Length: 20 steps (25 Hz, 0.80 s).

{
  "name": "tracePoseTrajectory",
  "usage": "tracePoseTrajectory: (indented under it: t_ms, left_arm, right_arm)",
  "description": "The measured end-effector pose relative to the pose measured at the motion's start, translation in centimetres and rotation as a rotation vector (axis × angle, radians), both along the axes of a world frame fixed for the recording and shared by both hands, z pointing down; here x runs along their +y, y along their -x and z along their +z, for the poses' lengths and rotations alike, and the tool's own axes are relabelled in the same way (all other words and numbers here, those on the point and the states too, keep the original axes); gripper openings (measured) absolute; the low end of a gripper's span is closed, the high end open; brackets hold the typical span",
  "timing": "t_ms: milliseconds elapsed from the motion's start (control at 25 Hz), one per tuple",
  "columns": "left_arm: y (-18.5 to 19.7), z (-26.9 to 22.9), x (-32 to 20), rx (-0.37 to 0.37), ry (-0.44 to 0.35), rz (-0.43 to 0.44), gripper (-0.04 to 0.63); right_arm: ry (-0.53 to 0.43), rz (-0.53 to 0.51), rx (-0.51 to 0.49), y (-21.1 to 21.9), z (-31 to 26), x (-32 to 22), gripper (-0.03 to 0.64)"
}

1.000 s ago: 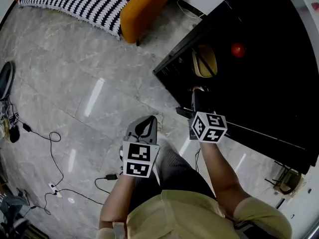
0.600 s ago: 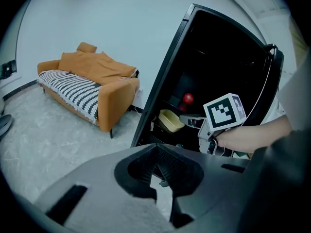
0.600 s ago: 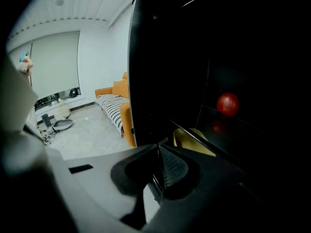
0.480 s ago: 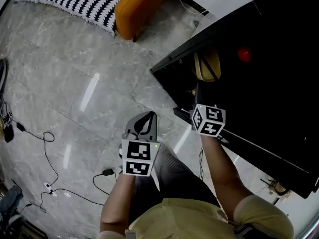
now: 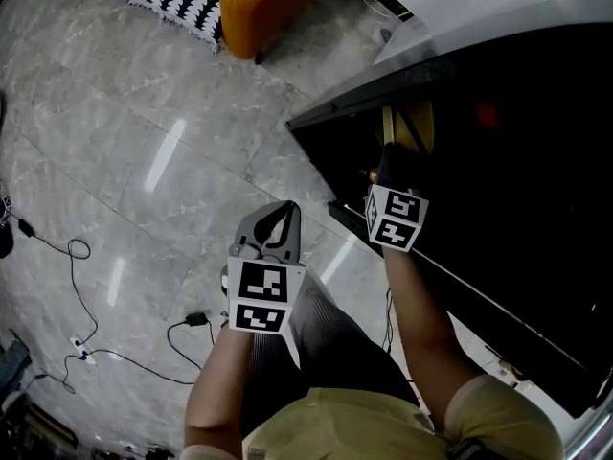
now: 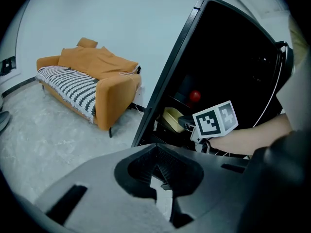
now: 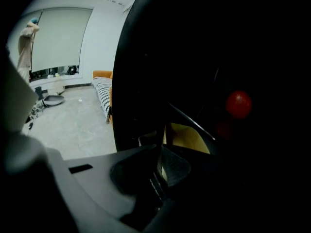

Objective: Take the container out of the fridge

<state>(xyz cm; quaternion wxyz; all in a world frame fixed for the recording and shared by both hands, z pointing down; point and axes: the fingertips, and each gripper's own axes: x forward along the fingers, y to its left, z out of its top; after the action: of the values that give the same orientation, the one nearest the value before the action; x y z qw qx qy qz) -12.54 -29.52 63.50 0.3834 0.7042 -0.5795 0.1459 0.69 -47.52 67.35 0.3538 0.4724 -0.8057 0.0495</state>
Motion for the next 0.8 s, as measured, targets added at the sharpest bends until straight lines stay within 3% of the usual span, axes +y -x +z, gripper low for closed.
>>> tracePoseTrajectory:
  t_ms: [320,400,800]
  left_arm:
    - [-0.3,1.4,0.2,0.024,0.021,0.01,0.024]
    - [-0.4,1.8,0.1,0.034,0.025,0.012,0.023]
    - [-0.2,2.8,-0.8,0.057,0.031,-0.02,0.023]
  right_arm:
    - [-0.025,0.005,0.125,-0.8,2.0,-1.6,0.059]
    - [-0.014,0.002,0.141,-0.9,2.6,-2.1,0.093]
    - [0.039,-0.022,0.191,-0.8,4.2,-3.6,0.094]
